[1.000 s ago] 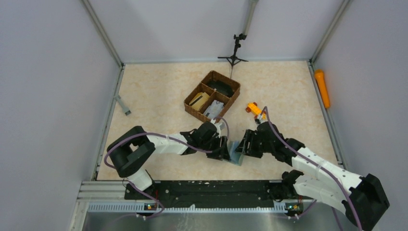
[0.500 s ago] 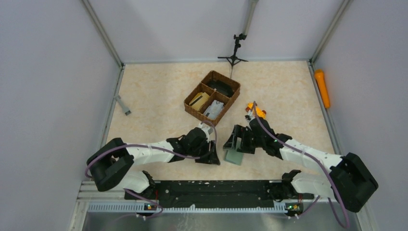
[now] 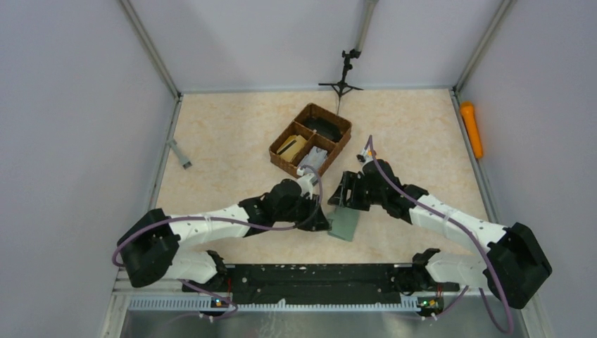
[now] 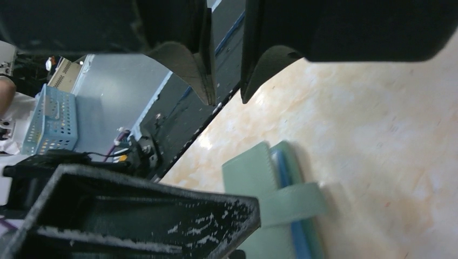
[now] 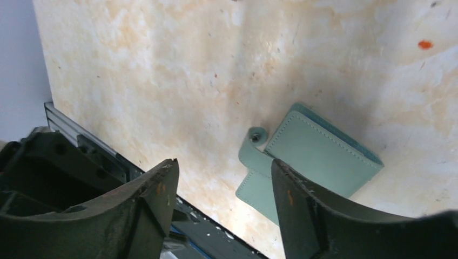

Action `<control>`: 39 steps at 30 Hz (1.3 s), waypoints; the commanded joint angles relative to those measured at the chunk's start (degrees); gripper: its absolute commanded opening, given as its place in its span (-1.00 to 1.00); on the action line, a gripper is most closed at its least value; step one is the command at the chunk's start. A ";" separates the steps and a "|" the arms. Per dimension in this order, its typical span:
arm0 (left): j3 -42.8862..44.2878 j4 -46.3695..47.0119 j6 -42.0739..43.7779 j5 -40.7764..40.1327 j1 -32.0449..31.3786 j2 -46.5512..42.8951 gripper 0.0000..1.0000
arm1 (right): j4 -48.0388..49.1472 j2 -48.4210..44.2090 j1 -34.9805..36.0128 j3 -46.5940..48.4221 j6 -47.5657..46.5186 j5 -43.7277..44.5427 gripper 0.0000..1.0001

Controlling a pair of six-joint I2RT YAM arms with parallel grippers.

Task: Take the credit cards out of the card holder
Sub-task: Close the card holder at the center of the board.

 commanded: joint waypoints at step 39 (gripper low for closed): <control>17.31 -6.94 3.61 -6.14 0.64 21.88 -0.85 | -6.50 -6.86 1.20 -4.28 -5.81 5.02 -1.00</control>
